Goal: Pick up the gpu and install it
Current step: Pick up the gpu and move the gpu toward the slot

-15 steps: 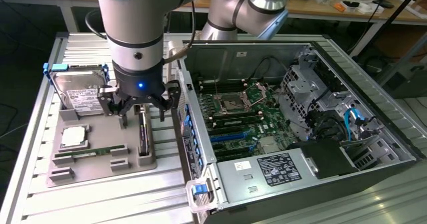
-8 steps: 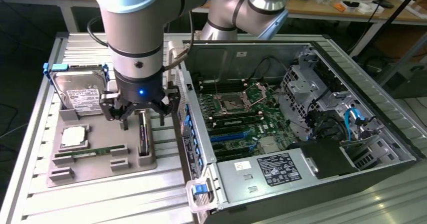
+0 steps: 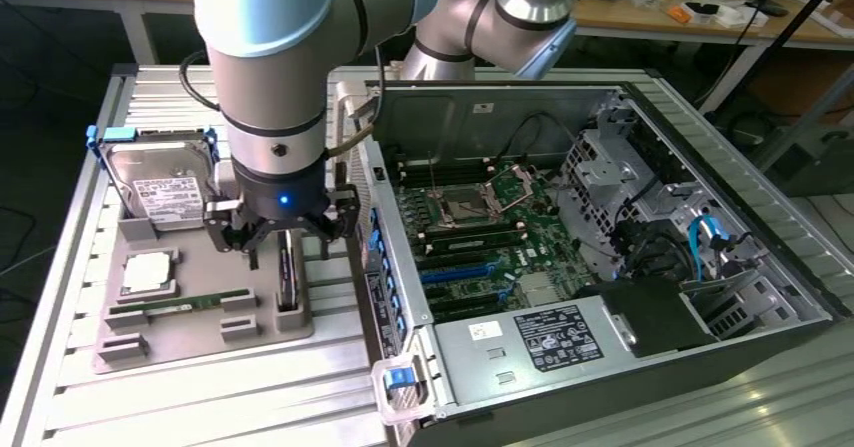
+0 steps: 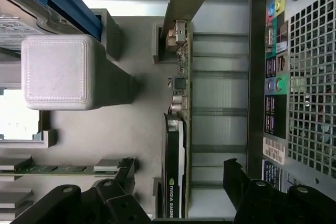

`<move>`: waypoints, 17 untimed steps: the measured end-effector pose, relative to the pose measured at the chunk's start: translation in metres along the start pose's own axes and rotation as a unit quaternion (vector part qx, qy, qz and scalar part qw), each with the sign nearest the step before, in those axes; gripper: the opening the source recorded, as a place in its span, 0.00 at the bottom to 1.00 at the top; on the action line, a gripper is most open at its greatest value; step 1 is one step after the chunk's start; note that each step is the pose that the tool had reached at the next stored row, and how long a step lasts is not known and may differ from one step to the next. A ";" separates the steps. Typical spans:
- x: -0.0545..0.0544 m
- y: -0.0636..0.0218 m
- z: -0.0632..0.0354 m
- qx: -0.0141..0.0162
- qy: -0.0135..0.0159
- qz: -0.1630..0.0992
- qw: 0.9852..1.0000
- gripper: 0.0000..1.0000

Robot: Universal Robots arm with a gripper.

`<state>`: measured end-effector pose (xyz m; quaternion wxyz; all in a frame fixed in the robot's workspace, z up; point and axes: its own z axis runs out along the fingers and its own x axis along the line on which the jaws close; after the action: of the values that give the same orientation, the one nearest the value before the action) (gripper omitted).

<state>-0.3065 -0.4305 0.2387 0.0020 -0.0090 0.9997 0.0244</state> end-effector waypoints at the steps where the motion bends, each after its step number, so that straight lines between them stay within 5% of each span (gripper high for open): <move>1: 0.000 -0.0001 0.0022 0.000 0.000 0.000 1.000 0.78; 7: 0.000 0.0032 0.0141 -0.001 0.000 0.000 1.000 0.78; 9: -0.001 0.0128 0.0173 -0.001 0.000 0.000 1.000 0.78; 17: -0.001 0.0162 0.0129 0.000 0.000 0.000 1.000 0.78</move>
<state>-0.3056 -0.4137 0.2266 0.0020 -0.0090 0.9997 0.0241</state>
